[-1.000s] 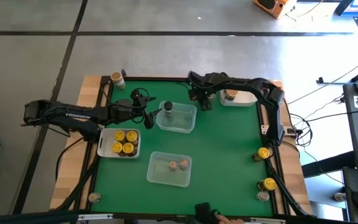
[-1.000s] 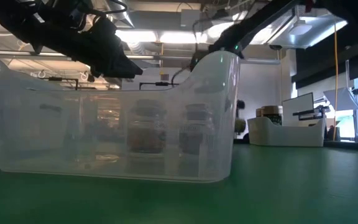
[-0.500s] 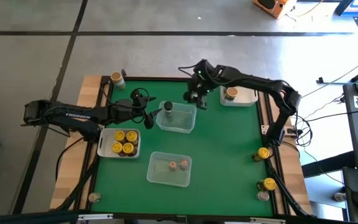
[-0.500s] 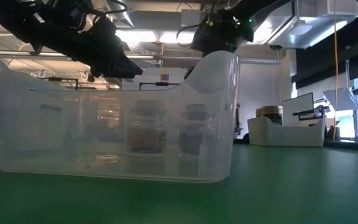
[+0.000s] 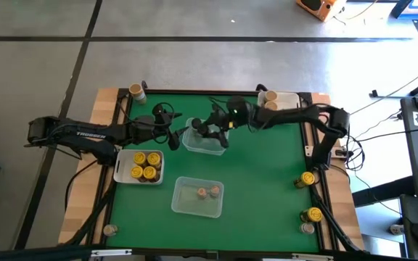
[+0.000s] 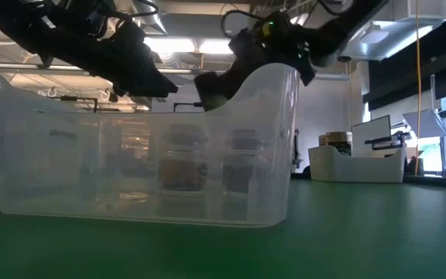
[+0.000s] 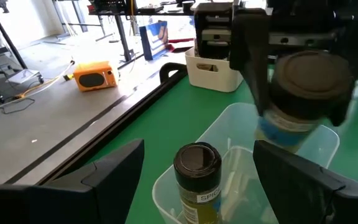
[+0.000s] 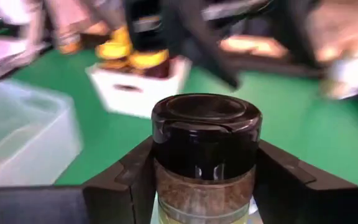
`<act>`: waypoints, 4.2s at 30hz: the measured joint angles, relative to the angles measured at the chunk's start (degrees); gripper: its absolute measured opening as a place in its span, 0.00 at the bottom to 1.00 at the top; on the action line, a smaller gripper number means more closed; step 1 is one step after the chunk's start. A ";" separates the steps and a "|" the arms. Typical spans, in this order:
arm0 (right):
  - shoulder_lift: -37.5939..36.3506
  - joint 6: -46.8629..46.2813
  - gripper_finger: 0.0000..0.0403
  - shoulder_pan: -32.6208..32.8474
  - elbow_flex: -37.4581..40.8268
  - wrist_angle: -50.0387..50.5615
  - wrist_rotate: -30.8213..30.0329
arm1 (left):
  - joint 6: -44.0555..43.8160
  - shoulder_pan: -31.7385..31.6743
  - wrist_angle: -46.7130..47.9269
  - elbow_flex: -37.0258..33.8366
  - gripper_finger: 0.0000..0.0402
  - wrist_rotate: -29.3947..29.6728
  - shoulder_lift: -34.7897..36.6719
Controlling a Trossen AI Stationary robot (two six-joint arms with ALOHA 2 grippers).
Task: Sort spices by type
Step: Put the black spice bottle into the top transparent bin, then put the yellow spice can into the bottom white bin
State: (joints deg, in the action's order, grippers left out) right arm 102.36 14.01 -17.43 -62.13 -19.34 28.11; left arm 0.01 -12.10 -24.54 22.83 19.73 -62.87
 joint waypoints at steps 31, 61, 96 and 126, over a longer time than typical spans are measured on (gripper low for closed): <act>17.88 -8.05 0.51 8.09 7.57 -37.01 -23.57 | -0.22 0.00 -0.15 0.04 0.75 0.00 0.00; -10.84 4.32 0.82 8.05 6.77 4.46 -25.63 | -0.22 0.00 -0.10 0.04 0.75 0.00 0.00; -32.02 -56.57 0.82 44.79 -10.48 104.34 -35.89 | -5.50 3.96 -1.81 0.00 0.75 -0.68 0.00; -31.99 -73.75 0.82 65.42 9.78 104.28 -28.01 | -5.92 4.57 -4.26 0.02 0.75 0.07 0.00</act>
State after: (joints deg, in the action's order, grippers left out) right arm 70.37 -59.75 47.99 -52.34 84.94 0.10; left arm -5.91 -7.53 -28.80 22.85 19.79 -62.87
